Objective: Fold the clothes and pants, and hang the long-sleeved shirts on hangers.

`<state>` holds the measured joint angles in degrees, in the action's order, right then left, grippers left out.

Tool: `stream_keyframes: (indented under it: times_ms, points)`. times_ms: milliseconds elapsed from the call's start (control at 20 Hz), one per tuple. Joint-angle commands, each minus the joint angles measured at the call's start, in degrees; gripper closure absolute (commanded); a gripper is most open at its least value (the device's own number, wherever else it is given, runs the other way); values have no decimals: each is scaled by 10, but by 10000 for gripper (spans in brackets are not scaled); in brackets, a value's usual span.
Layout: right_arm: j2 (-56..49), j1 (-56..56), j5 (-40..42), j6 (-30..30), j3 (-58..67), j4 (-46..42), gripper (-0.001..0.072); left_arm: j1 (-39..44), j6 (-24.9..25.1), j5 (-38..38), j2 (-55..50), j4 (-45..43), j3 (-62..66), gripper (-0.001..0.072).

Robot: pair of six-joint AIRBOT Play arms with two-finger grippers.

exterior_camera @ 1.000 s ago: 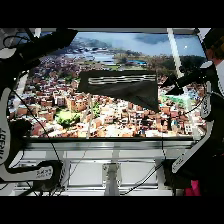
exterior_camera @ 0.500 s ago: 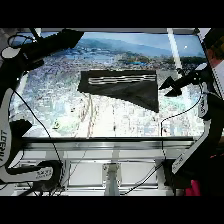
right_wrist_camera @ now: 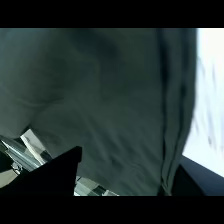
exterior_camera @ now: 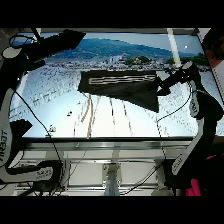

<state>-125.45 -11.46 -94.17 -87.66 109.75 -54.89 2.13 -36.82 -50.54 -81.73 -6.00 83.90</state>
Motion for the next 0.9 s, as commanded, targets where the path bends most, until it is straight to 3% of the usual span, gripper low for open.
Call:
stream_keyframes:
  times_ms: [0,100,150,200,350,500,850]
  points:
    - [-2,29,9,2,0,-4,187,0,0,-13,0,0,0,192]
    - [0,38,3,2,0,-3,448,0,0,-14,0,0,0,193]
    - [1,40,-8,2,3,-2,613,0,0,-14,0,0,0,193]
    - [5,41,-19,1,7,2,704,0,0,-14,0,0,0,194]
    - [31,31,-35,1,40,-9,709,0,0,-14,0,0,0,214]
    - [61,-21,-41,-4,84,-75,709,0,0,-14,0,0,0,213]
    - [117,-282,-72,-3,83,-104,710,0,-9,-14,0,0,0,213]
